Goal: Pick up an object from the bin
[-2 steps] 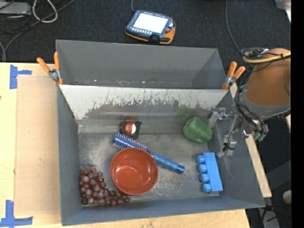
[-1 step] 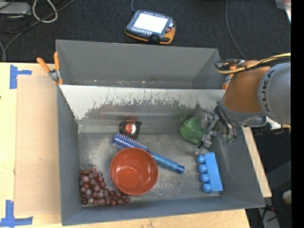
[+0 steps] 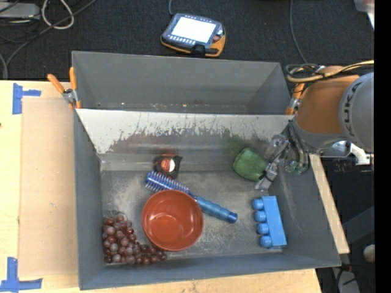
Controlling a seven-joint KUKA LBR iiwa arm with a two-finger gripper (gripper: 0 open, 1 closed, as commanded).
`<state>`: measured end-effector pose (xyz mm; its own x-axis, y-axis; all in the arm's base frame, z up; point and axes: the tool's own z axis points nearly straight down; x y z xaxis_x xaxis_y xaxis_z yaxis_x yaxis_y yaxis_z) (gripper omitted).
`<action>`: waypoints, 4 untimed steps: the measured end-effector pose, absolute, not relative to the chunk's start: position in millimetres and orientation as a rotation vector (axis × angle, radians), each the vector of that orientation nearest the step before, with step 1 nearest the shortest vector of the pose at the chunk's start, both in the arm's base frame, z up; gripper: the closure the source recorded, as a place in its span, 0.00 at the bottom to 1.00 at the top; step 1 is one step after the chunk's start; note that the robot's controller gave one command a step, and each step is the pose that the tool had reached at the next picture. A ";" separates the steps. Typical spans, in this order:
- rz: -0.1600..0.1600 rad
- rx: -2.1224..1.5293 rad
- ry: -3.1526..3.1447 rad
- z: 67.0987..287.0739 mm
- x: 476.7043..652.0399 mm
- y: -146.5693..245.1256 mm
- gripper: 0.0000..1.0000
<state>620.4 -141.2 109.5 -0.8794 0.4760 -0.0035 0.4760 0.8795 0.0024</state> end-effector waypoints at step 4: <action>0.005 0.998 2.957 70.9 621.2 -112.8 1.00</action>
Offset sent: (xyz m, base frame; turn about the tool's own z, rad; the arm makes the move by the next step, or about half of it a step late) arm -0.0039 0.0300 -0.0395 0.0892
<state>621.2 -112.8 70.9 -0.7953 0.6059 -0.0184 0.6059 0.7955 0.0095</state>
